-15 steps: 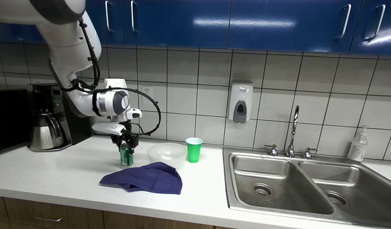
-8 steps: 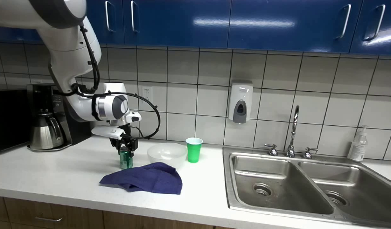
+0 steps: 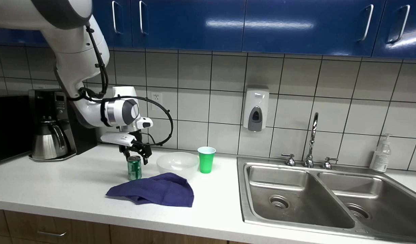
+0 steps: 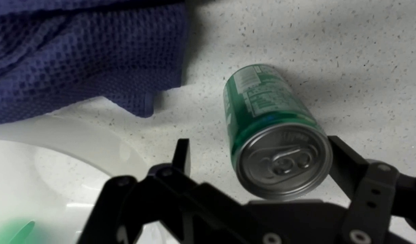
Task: Remove the can from the bowl
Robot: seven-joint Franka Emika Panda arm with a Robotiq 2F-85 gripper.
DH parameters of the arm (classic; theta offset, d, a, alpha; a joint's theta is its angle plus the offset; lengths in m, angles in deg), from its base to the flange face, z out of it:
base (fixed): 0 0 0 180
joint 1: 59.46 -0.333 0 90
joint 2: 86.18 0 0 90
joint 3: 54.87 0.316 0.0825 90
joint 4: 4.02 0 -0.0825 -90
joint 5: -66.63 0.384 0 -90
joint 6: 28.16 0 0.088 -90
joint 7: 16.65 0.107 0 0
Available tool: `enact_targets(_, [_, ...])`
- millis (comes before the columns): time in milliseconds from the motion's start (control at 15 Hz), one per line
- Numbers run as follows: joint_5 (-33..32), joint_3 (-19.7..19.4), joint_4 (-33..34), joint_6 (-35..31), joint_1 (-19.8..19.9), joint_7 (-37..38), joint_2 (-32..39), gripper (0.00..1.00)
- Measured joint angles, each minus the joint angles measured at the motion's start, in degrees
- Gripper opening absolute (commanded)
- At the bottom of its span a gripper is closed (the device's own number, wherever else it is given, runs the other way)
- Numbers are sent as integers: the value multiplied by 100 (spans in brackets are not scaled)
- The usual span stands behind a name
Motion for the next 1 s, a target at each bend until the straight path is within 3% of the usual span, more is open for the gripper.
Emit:
enact_targets(400, [114, -13, 165, 611, 107, -35, -217, 100])
enact_targets(1000, [573, 69, 121, 1008, 329, -275, -831, 100])
